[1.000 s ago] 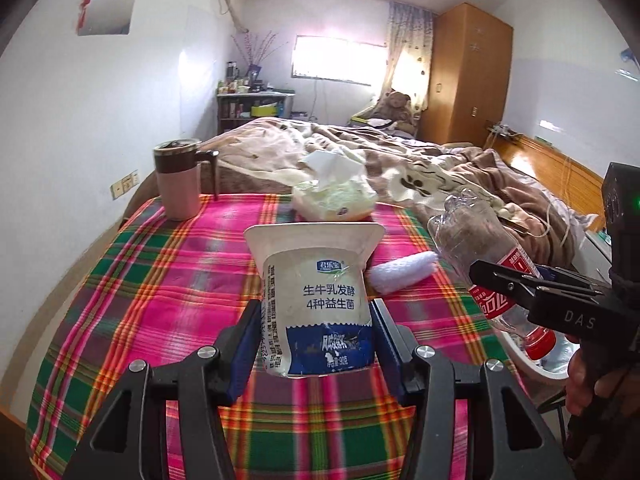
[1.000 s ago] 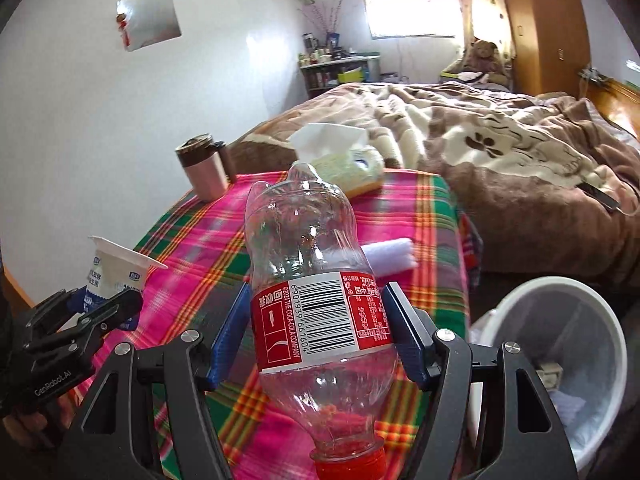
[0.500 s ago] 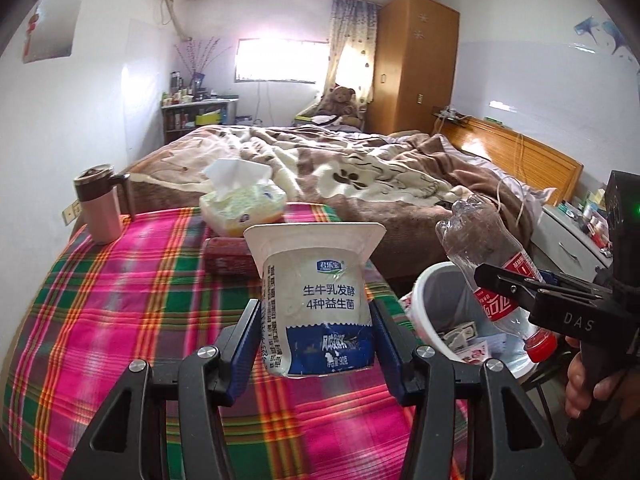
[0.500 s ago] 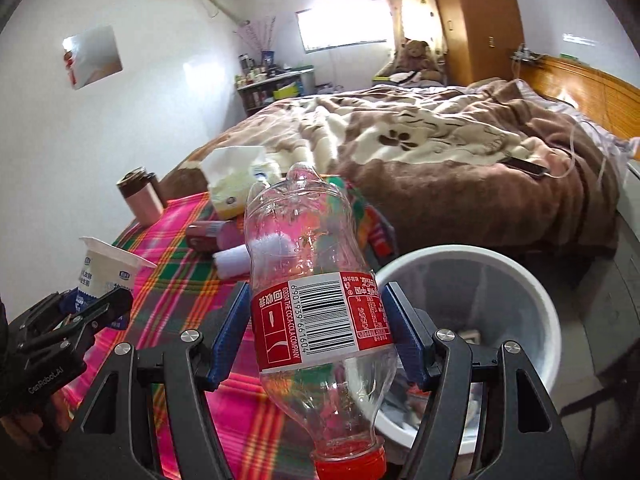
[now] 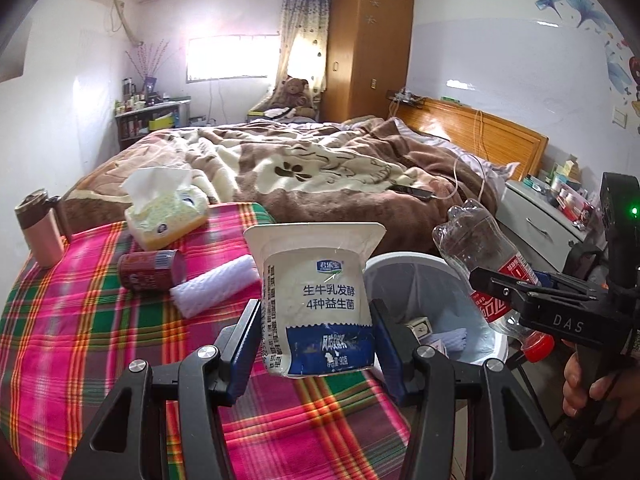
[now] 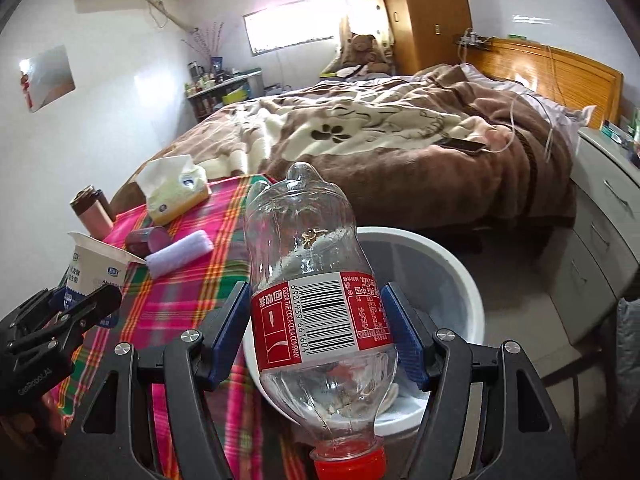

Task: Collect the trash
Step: 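Carry the yogurt cup and plastic bottle with both tools over the white bin, then open both tools to drop the yogurt cup and bottle into the bin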

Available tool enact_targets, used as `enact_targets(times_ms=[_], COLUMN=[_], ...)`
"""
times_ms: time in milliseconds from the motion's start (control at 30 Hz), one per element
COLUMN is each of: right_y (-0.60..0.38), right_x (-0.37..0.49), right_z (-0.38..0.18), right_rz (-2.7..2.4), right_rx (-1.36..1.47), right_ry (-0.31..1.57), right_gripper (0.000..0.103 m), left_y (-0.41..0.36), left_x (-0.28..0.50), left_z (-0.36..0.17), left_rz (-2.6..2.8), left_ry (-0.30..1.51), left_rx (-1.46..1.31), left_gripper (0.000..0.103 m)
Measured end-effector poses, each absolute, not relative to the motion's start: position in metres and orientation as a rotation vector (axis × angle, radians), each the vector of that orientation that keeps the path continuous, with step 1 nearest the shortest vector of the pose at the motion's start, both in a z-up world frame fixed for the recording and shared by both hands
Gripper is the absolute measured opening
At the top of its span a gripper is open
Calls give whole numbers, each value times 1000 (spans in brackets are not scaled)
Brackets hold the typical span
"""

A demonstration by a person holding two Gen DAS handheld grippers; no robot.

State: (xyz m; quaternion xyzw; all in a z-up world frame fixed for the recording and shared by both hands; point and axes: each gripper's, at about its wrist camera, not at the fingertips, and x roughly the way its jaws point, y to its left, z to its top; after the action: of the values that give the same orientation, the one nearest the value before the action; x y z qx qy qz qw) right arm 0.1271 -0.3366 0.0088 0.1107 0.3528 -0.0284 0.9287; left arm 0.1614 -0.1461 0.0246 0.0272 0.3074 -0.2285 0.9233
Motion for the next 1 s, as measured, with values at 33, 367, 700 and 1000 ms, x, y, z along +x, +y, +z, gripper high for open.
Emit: enact_targets(times_ms=[33, 367, 700, 1000], right_y=[-341, -371, -383, -390], right_x=[126, 127, 134, 143], right_z=[8, -11, -27, -34], right_rz=[-67, -149, -161, -178], right_rx=[231, 247, 251, 231], right_ry=[725, 790, 850, 897], right_gripper=[68, 68, 68, 69], left_y=[-151, -195, -222, -236], left_x=[162, 172, 182, 191], left_z=[23, 10, -1, -10], left_rz=[-475, -548, -585, -578], left_ry=[634, 667, 707, 735], left_rx=[58, 78, 96, 101], left_gripper=[53, 53, 54, 54])
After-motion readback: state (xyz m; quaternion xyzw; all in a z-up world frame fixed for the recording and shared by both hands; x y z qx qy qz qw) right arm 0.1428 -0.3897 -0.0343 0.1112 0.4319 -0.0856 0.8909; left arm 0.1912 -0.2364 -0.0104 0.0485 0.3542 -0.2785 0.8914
